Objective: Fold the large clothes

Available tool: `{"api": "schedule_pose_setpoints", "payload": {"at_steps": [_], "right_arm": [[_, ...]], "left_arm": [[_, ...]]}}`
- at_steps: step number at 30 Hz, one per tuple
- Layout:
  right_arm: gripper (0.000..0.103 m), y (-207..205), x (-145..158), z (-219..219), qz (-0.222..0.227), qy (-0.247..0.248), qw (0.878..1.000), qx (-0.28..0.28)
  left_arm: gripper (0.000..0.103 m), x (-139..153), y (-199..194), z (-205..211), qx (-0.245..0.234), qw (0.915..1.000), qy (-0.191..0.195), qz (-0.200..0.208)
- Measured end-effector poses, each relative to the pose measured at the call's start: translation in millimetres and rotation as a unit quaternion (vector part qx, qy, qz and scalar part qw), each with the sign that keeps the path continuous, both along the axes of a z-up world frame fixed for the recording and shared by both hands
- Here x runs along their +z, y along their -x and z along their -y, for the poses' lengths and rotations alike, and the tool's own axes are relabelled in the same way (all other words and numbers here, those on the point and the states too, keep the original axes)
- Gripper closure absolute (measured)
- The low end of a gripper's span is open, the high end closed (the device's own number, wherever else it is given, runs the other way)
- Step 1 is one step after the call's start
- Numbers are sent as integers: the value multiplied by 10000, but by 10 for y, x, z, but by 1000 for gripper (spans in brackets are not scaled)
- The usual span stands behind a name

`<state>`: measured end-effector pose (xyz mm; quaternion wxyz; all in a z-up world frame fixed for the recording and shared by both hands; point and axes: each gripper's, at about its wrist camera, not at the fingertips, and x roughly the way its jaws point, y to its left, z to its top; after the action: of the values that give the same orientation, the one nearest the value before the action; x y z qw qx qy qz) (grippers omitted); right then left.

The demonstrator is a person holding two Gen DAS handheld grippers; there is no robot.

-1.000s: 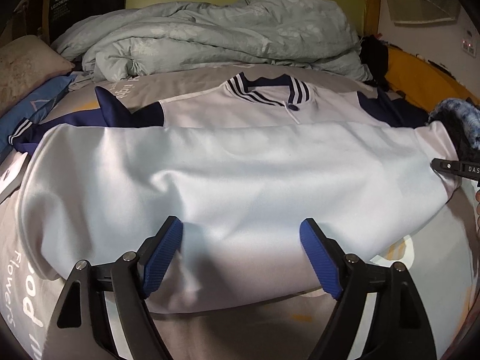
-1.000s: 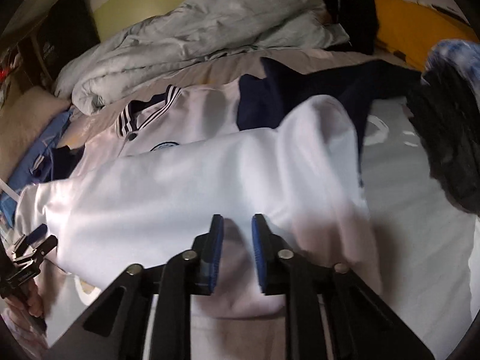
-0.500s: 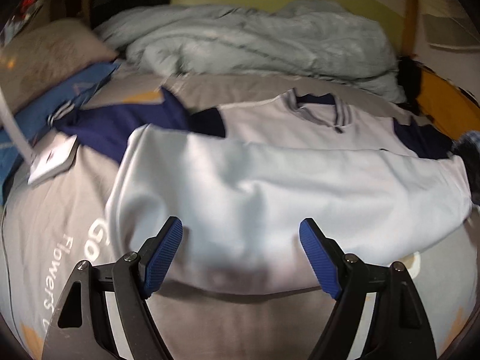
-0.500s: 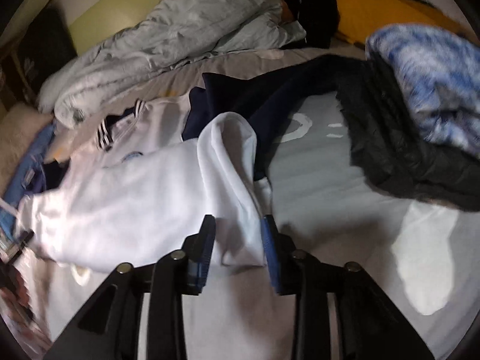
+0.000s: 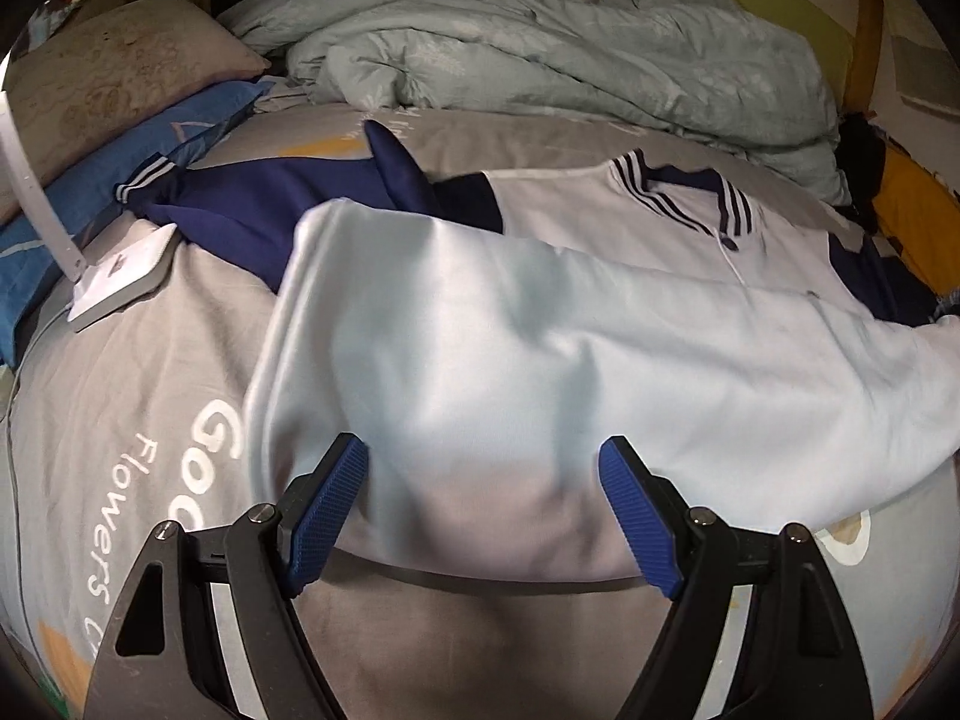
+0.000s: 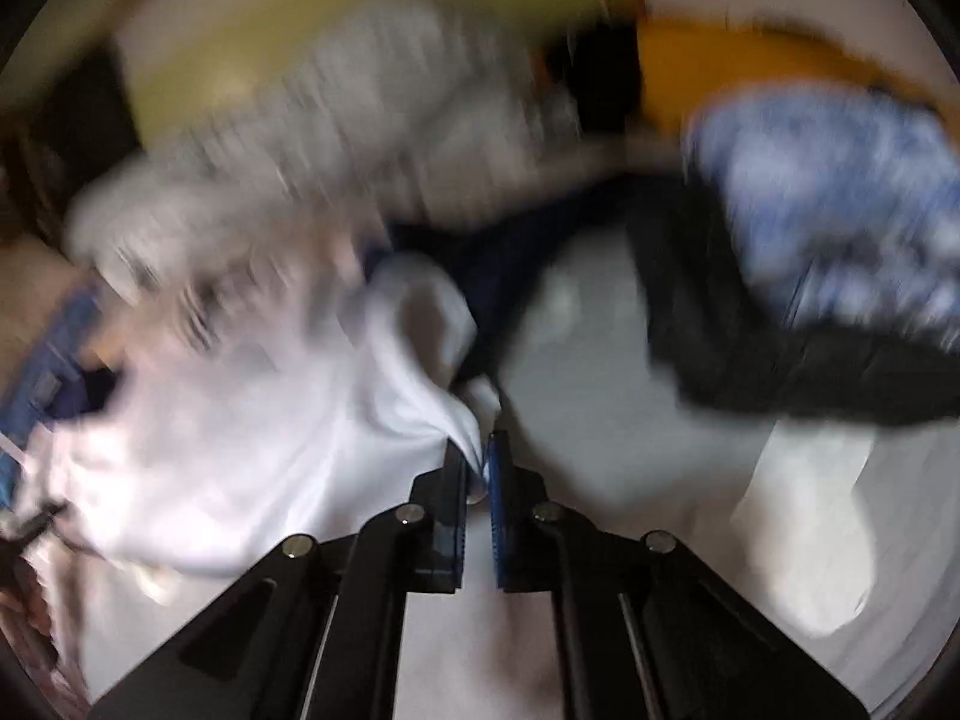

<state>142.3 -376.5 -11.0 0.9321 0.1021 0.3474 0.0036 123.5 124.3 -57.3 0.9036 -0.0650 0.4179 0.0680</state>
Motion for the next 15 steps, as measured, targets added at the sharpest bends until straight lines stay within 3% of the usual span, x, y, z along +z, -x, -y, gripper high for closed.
{"api": "schedule_pose_setpoints", "payload": {"at_steps": [2, 4, 5, 7, 9, 13, 15], "right_arm": [[98, 19, 79, -58, -20, 345, 9994, -3], [98, -147, -197, -46, -709, 578, 9956, -186], [97, -277, -469, 10, -1346, 514, 9892, -266], [97, -343, -715, 121, -1716, 201, 9844, -340], [95, -299, -560, 118, -1489, 319, 9877, -352], [86, -82, -167, 159, -504, 641, 9946, -643], [84, -51, -86, 205, -307, 526, 9963, -612]], "left_arm": [[23, -2, -6, -45, 89, 10000, 36, -12], [23, -49, -33, -85, 185, 9998, 10, -108], [23, -76, -45, -102, 186, 9997, 25, -149], [23, -105, -56, -113, 180, 9996, 74, -201], [23, -66, -40, -98, 164, 9997, 41, -151], [24, 27, -2, -48, 71, 9999, -83, 59], [24, 48, 10, -17, 12, 9999, -124, 109]]}}
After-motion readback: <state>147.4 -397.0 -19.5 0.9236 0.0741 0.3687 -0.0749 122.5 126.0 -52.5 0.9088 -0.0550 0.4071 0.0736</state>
